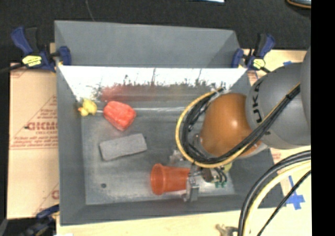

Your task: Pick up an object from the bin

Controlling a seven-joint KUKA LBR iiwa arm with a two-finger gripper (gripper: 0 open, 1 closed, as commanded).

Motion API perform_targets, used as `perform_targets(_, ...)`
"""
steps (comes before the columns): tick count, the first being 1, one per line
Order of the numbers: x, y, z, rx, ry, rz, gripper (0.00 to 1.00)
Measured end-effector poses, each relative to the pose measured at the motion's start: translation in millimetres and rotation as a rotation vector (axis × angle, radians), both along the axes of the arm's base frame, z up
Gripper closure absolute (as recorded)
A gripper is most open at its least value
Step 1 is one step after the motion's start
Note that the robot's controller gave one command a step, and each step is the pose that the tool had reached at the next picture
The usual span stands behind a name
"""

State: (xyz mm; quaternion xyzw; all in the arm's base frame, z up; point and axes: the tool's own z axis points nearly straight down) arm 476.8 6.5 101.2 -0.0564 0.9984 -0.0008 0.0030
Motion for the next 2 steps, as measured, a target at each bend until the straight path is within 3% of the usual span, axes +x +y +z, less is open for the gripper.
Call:
perform_targets(1, 3.6, 30, 59, 0.001, -0.011, -0.238, 0.0)
perform_targets(2, -1.1, 60, -2, 0.0, -0.003, 0.054, 0.0)
